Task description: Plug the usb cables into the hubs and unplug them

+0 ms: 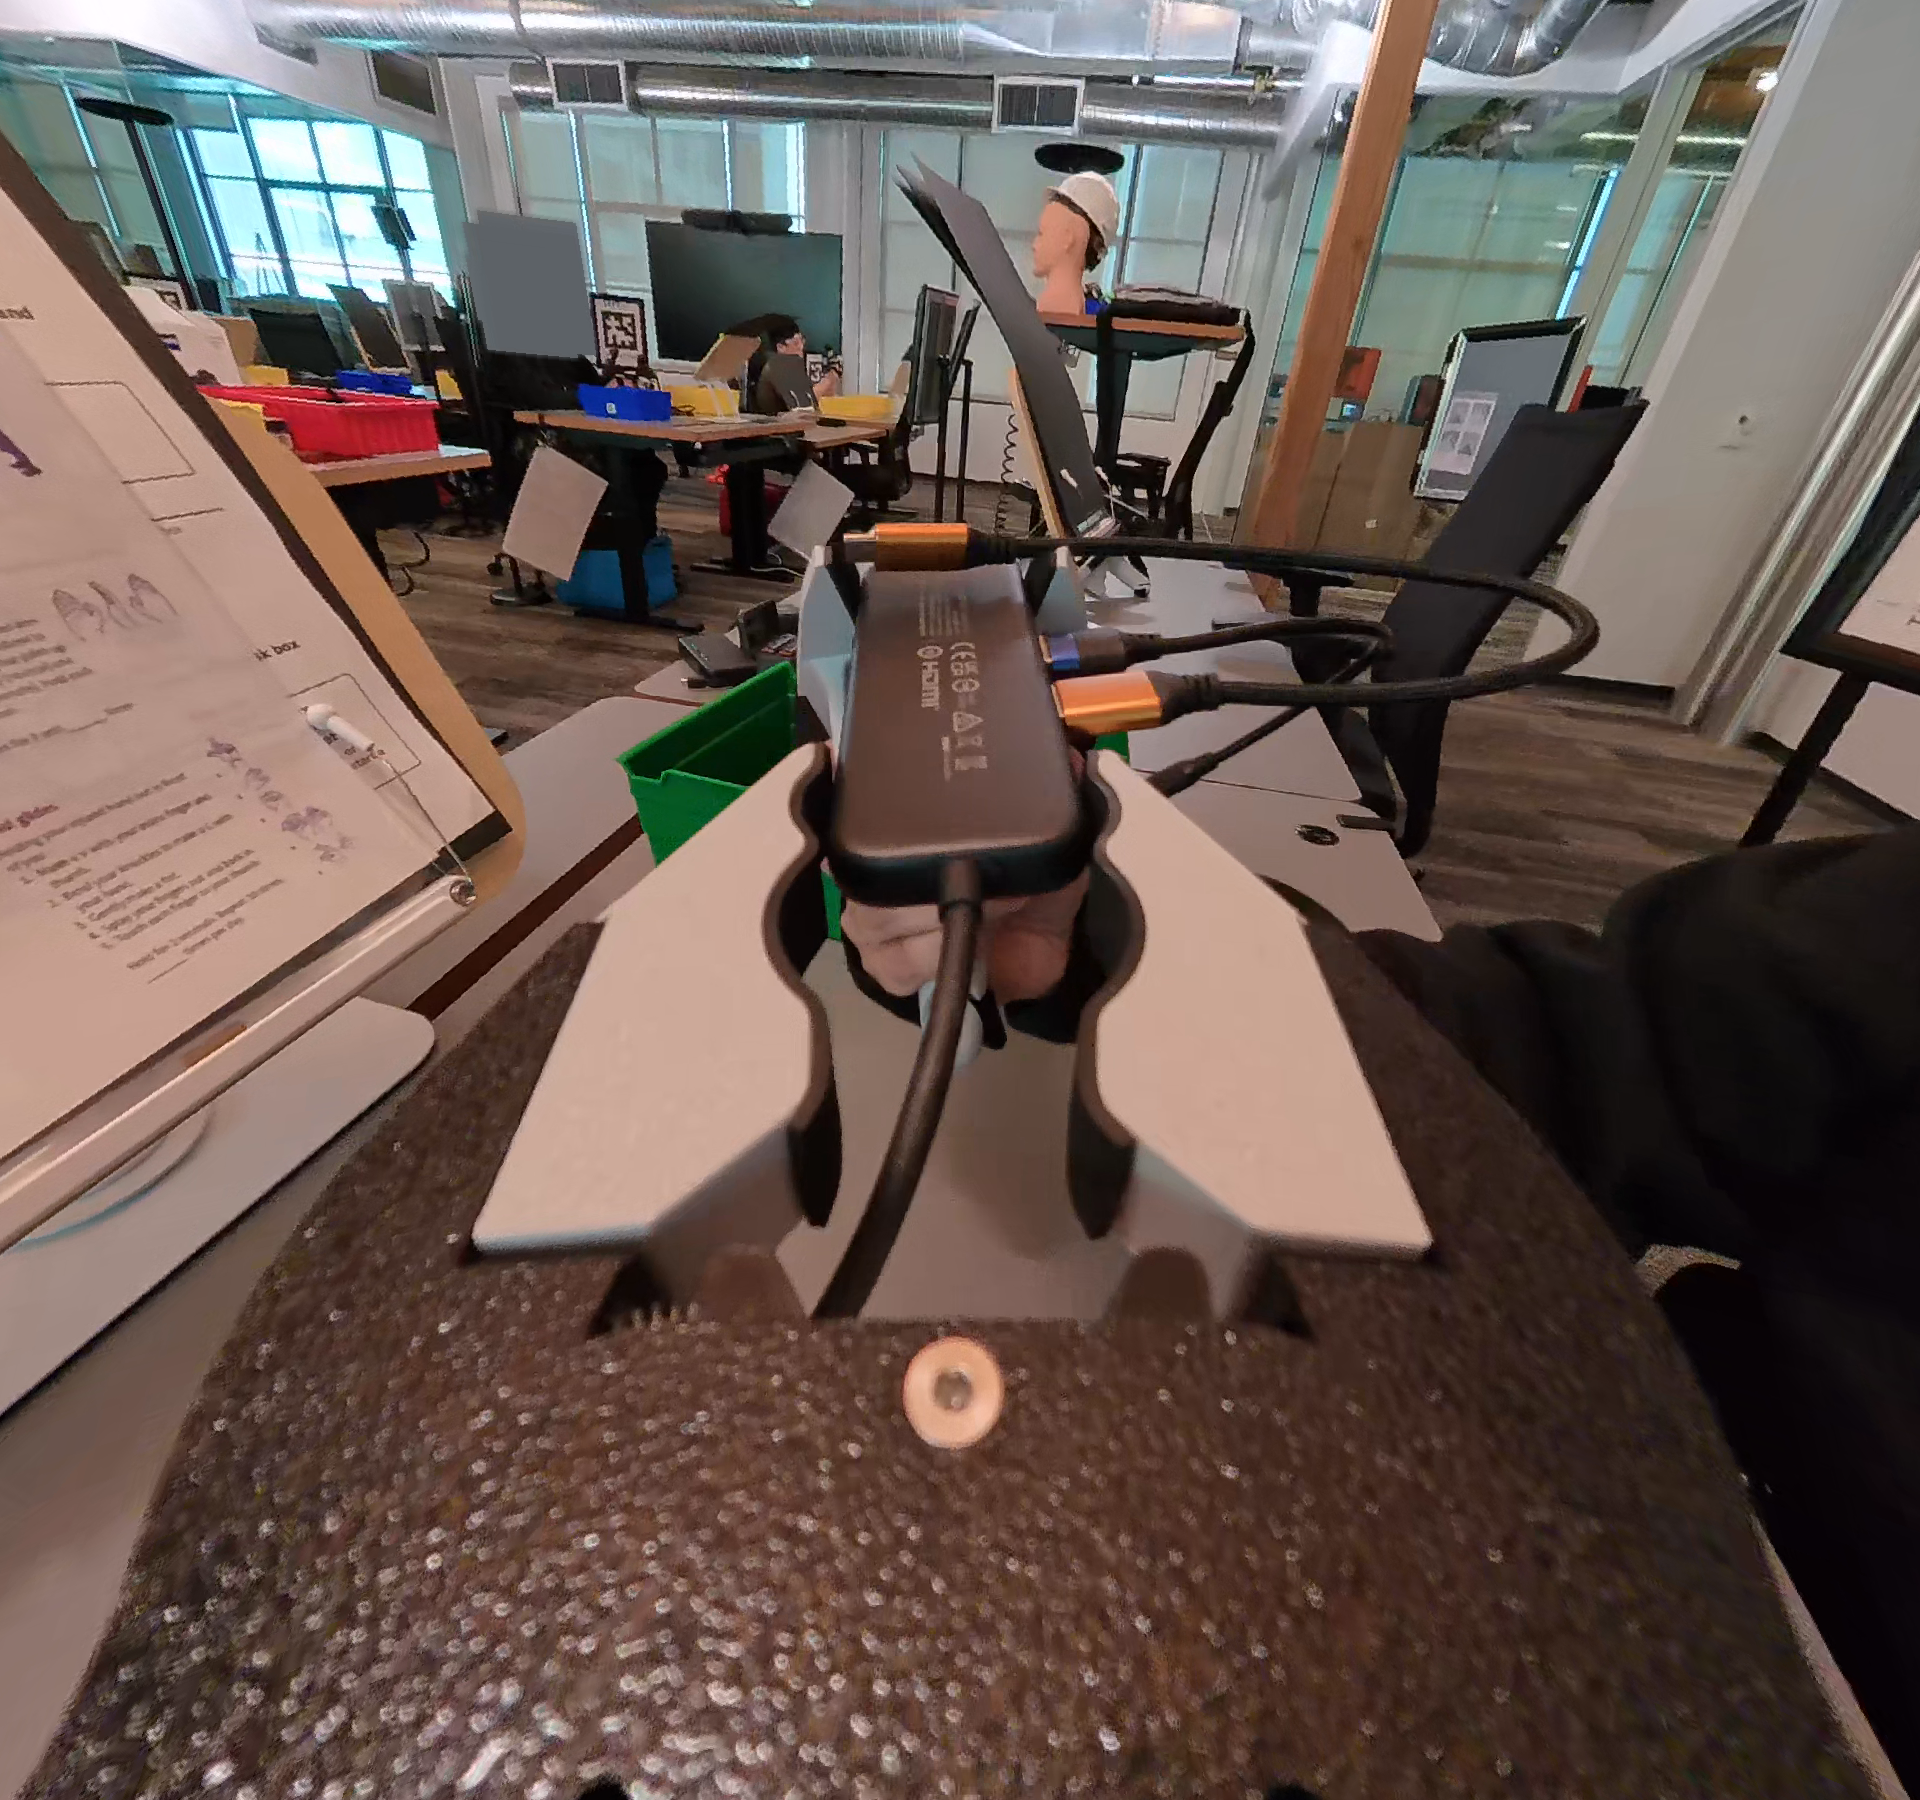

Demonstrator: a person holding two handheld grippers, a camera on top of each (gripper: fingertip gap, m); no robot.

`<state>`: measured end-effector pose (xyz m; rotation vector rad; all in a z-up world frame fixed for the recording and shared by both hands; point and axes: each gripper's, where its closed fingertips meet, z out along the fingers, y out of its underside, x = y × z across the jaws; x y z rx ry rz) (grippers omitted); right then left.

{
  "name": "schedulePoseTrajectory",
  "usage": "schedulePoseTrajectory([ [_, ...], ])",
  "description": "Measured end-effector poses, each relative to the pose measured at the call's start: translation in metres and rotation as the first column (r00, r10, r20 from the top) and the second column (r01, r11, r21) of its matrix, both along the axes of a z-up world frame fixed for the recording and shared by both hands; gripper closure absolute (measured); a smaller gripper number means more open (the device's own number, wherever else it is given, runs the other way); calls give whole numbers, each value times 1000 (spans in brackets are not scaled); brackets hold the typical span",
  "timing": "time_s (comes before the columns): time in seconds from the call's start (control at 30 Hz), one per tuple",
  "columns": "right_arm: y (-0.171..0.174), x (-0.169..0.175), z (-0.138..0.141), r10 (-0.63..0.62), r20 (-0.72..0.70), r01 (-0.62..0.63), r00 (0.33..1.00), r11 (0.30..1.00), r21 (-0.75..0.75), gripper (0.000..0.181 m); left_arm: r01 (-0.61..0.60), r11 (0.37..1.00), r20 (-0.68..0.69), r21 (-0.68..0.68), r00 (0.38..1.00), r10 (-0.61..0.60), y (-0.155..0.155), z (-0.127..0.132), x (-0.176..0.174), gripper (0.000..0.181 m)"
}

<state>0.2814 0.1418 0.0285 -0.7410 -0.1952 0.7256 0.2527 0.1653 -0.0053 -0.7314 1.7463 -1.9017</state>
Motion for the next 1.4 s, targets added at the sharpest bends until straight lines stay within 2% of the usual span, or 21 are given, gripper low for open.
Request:
schedulePoseTrajectory([
  [0.1, -2, 0, 0, 5, 1, -5, 1000, 1000, 9, 136, 30, 999, -14, -20, 999, -30, 0, 1, -3, 137],
  [0.33, 0, 0, -4, 6, 6, -6, 1000, 1000, -1, 136, -5, 1000, 21, -22, 1000, 5, 4, 8, -2, 136],
  [0.4, 6, 2, -9, -17, 25, 19, 1000, 998, -57, 136, -34, 999, 34, -32, 999, 35, 10, 10, 0, 136],
  [0.47, 17, 11, -20, -83, 34, 87, 996, 984, -153, 133, -124, 992, 70, 27, 990, 122, 19, 9, 5, 136],
  [0.57, 18, 43, -34, -250, 43, 252, 967, 934, -253, 130, -330, 934, 176, 139, 936, 305, 41, 13, 12, 136],
  [0.7, -9, 103, -36, -456, -63, 408, 888, 842, -354, 121, -541, 778, 321, 320, 834, 448, 63, 10, 17, 136],
  [0.73, -15, 112, -36, -498, -49, 443, 866, 808, -389, 119, -576, 738, 350, 351, 812, 467, 66, 9, 19, 136],
  [0.83, -19, 95, -29, -508, 140, 513, 850, 736, -442, 112, -646, 665, 413, 375, 758, 505, 71, 9, 24, 135],
  [0.9, -10, 64, -23, -455, 301, 546, 838, 710, -445, 122, -687, 639, 436, 346, 721, 539, 76, 11, 27, 135],
  [1.0, 19, 19, -20, -417, 521, 642, 744, 663, -386, 130, -751, 591, 468, 294, 652, 597, 87, 16, 27, 135],
  [1.07, 39, 6, -26, -414, 596, 697, 688, 605, -384, 137, -775, 577, 487, 260, 621, 615, 90, 20, 26, 136],
  [1.17, 58, -12, -32, -390, 628, 699, 673, 612, -369, 148, -793, 568, 510, 220, 590, 626, 90, 22, 25, 136],
  [1.23, 63, -7, -32, -427, 594, 708, 682, 590, -388, 154, -790, 581, 516, 195, 586, 625, 86, 22, 26, 136],
  [1.3, 65, -6, -31, -435, 557, 687, 708, 606, -401, 156, -780, 599, 509, 181, 596, 622, 81, 20, 28, 136],
  [1.4, 65, 2, -28, -482, 516, 696, 708, 598, -396, 158, -769, 617, 495, 168, 607, 622, 78, 17, 30, 136],
])
